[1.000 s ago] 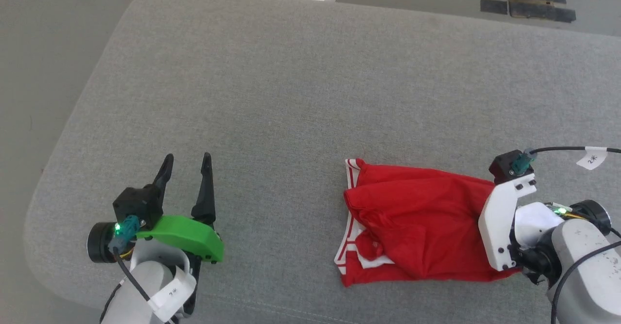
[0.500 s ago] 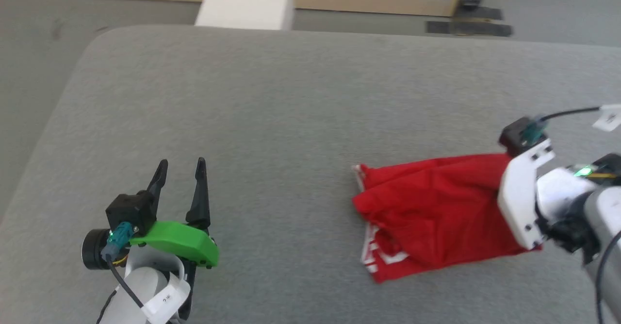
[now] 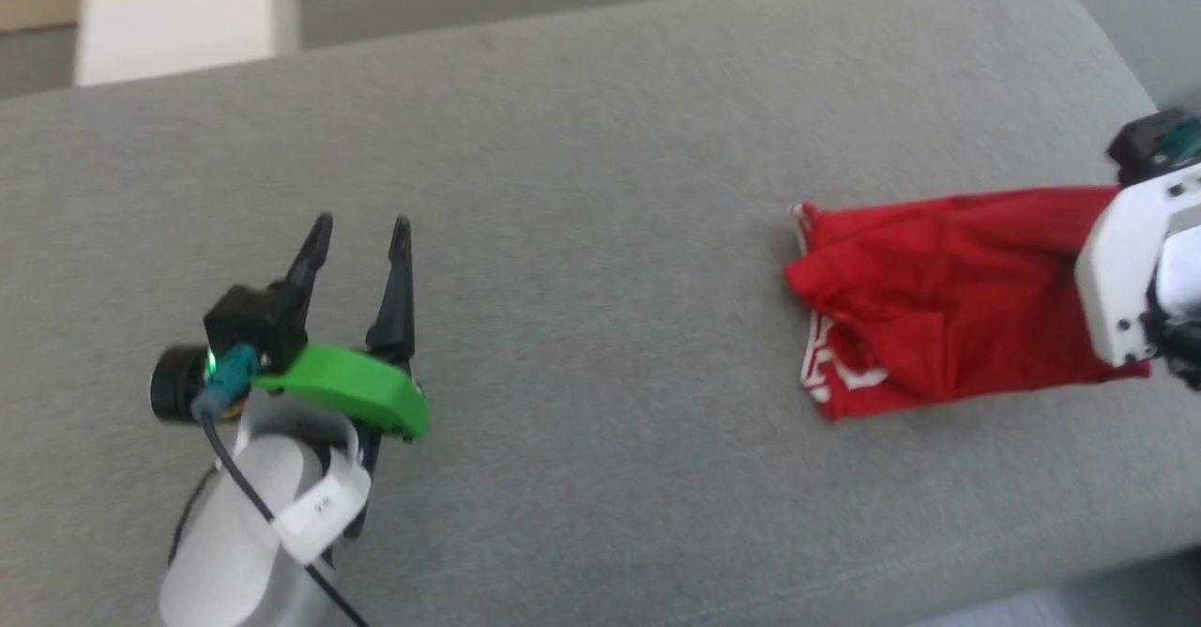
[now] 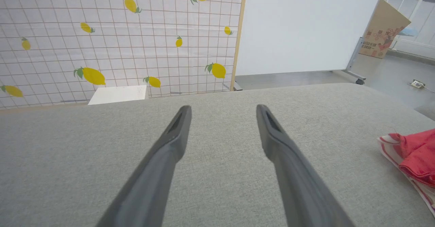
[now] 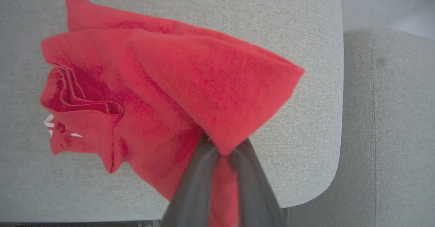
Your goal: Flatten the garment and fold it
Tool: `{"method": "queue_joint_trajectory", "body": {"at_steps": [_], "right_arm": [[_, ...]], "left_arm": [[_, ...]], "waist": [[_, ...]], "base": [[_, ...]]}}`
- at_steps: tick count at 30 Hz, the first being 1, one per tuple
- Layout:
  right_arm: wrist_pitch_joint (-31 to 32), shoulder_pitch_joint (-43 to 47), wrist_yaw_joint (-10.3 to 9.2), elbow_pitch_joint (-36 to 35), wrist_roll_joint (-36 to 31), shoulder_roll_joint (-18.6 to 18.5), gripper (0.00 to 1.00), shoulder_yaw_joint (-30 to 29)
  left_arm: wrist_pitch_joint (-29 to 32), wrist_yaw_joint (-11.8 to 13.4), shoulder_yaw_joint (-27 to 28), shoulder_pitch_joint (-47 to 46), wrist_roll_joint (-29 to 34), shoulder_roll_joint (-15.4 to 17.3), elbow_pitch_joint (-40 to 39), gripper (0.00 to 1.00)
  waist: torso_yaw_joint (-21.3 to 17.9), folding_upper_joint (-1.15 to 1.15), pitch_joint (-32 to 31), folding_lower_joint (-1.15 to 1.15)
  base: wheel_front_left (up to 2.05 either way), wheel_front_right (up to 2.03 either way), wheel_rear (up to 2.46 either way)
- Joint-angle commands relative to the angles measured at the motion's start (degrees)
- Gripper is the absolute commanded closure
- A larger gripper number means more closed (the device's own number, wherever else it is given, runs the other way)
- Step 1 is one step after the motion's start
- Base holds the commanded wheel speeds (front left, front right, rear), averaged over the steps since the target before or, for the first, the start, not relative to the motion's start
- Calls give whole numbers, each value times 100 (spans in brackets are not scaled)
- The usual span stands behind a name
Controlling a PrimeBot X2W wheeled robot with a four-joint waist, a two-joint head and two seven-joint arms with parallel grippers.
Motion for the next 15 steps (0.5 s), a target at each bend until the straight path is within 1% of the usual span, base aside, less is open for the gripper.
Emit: {"method": "queue_joint_trajectory", "body": {"at_steps": [1,5,9,15], "right_arm": [[-159,-190,-9,144,-78,23,100,-119],[-525,-451,-9,578,-222,-42,100,-558],[-846,-683,-9,1032,-405,-203,100,-1078],[-1243,-1081,-9,1600,-785,-319,100,-1849]], "left_arm": [[63,12,-17,-176,119,107,-71,0],[288,37,-71,-456,259,243,-321,0],[528,74,-95,-677,400,414,-654,0],[853,256,70,-723,557,763,-1300,0]], "waist": [[-744,-1,940,0],[-672,-1,1459,0],[-446,-1,1975,0],[-199,-1,2584,0]], "base": [[0,0,0],[0,0,0],[0,0,0],[0,0,0]]}}
